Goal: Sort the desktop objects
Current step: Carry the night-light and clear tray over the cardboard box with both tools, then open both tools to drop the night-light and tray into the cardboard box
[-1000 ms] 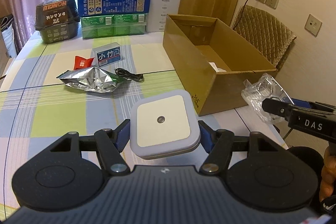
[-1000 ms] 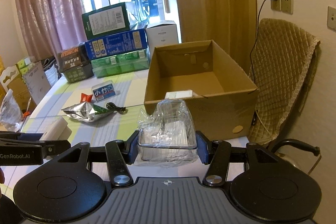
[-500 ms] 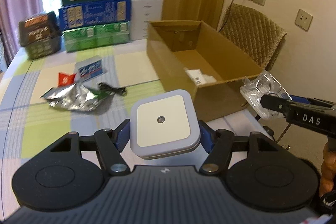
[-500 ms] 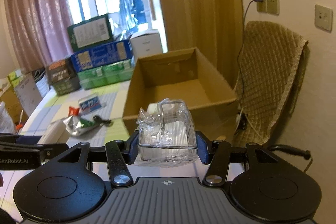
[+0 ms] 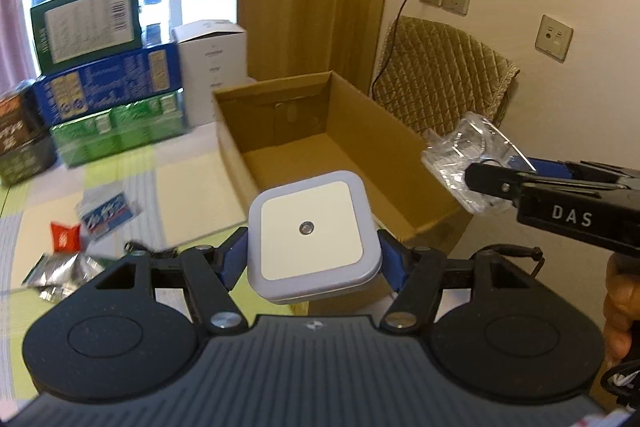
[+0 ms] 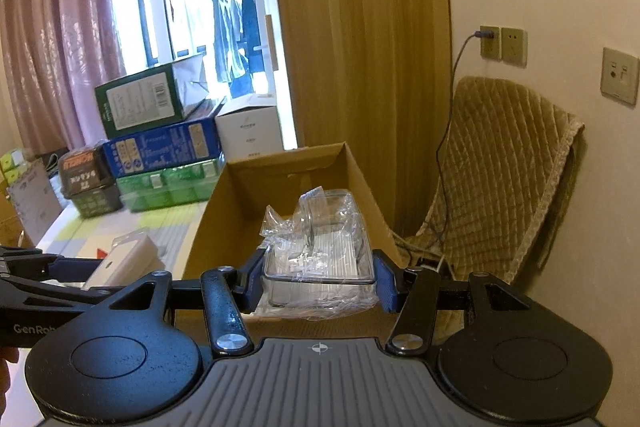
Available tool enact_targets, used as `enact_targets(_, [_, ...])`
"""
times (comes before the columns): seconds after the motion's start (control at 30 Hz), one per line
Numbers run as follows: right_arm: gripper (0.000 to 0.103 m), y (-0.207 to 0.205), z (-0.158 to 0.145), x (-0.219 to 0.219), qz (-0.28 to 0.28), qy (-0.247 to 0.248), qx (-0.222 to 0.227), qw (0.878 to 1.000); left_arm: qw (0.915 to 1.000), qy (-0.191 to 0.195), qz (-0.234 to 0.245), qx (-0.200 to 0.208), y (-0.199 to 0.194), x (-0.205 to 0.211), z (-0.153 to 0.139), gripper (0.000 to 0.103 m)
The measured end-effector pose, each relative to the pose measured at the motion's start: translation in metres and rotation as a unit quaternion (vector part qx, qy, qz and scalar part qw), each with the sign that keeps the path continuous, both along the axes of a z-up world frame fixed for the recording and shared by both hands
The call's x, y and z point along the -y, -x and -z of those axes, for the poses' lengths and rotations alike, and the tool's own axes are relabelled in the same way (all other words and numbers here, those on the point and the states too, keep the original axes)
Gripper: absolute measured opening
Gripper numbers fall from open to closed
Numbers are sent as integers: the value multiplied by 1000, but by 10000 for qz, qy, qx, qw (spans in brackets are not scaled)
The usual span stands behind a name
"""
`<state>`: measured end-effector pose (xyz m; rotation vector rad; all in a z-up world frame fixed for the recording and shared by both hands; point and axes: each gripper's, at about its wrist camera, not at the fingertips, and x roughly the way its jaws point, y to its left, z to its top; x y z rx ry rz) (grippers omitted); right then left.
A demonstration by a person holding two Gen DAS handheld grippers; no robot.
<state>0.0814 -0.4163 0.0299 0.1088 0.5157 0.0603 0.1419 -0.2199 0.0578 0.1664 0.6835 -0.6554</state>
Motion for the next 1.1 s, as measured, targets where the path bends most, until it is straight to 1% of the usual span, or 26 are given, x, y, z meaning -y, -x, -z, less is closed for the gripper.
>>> enact_targets(0.23, [52,-40,7,11,-21,101,-66,9999,9995,-145,273,34,-30,31,8,62])
enact_targets(0.37, [52,-57,16,15,14,131,-137,9998,9991,-184,374,34,-43,43,14,62])
enact_targets(0.6, [52,-74,29,21,86,58,-261,9996,9986,-224,478,-53,-64,52,28,62])
enact_targets(0.73, [52,-79,33,23,106,63,-327,9994,9987,-133,483,-135,-72,55,35,63])
enact_targets(0.77, [52,-80,35,23,112,62,-344,9993,9986,-172,478,-116,-72,58,37,63])
enact_targets(0.8, [52,-80,35,23,114,65,-357,9993,9987,-214,464,-84,-73,59,37,72])
enact_targets(0.83, [52,-80,36,23,117,69,-364,9992,9988,-230,434,-50,-72,59,38,75])
enact_targets(0.9, [52,-80,37,23,115,70,-372,9992,9991,-128,404,-48,-72,55,36,75])
enact_targets(1.1, [52,-77,38,19,84,53,-392,9992,9999,56,111,-2,-67,29,24,75])
